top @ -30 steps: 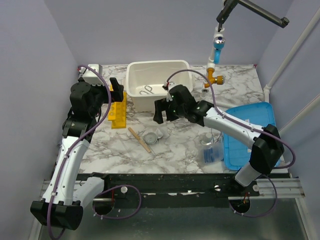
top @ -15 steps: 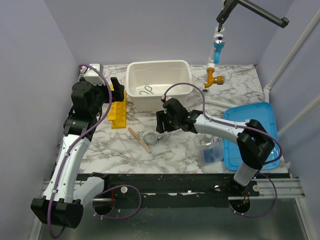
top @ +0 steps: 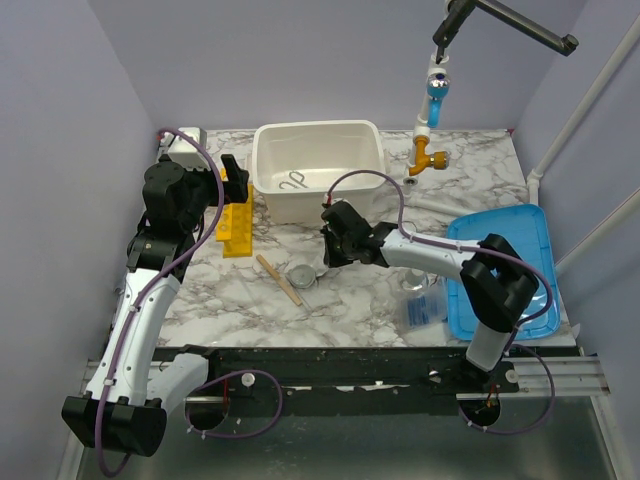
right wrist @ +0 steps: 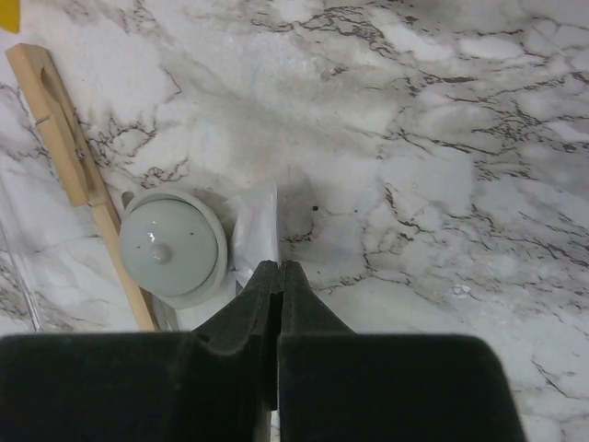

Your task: Organize the chemistry lab equipment

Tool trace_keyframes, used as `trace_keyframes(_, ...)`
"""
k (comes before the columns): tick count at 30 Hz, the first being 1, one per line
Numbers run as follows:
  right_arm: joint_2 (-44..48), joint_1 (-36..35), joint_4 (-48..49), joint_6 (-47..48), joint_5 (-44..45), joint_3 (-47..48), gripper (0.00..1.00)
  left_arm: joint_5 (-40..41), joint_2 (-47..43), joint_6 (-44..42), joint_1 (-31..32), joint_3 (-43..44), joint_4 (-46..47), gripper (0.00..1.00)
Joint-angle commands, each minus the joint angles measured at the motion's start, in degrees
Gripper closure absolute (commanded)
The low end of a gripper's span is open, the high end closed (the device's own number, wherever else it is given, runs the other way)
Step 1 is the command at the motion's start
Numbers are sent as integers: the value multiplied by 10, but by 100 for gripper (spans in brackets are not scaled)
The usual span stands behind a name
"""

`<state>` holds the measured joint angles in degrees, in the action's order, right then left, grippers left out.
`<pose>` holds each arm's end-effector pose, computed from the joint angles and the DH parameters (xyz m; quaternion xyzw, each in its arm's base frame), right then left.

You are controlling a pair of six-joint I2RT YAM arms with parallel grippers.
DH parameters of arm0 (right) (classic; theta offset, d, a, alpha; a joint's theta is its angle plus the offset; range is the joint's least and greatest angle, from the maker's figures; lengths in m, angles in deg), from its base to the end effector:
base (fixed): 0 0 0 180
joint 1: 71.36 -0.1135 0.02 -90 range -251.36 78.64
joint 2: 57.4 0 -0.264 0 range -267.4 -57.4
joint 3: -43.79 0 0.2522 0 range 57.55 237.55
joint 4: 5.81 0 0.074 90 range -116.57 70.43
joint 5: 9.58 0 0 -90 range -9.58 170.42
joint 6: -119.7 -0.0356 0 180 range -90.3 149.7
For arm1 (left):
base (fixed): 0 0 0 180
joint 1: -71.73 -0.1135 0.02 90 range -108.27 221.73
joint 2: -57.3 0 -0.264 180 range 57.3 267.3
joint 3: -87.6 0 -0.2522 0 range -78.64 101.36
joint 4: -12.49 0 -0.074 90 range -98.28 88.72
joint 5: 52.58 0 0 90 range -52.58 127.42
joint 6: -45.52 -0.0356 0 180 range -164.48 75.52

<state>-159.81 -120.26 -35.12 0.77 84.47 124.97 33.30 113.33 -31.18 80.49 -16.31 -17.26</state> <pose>0.2526 0.2858 0.1955 -0.1514 0.9285 0.1860 0.2834 0.2144 -0.0356 0.4005 -0.0071 0.7641 -0.1503 0.6273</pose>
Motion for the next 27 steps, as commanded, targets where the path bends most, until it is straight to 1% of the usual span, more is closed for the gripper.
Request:
trace_keyframes(1, 40, 0, -35, 8, 67, 4, 99, -7, -11, 5, 2, 4, 4, 2)
trace_keyframes(7, 99, 0, -103, 49, 137, 27, 99, -5, -15, 4, 2, 4, 3, 2)
trace_keyframes(10, 138, 0, -122, 67, 153, 39, 99, 1, -18, 3, 3, 3, 3, 1)
trace_keyframes(13, 181, 0, -106, 76, 161, 46, 99, 4, -20, 3, 2, 3, 4, 1)
trace_keyframes(16, 204, 5, -74, 96, 182, 55, 99, 5, -19, 4, 3, 3, 4, 1)
trace_keyframes(23, 158, 52, -24, 134, 166, 160, 99, 7, -20, 4, 2, 3, 3, 2)
trace_keyframes(27, 103, 73, 27, 153, 193, 210, 99, 9, -22, 3, 3, 3, 2, 1)
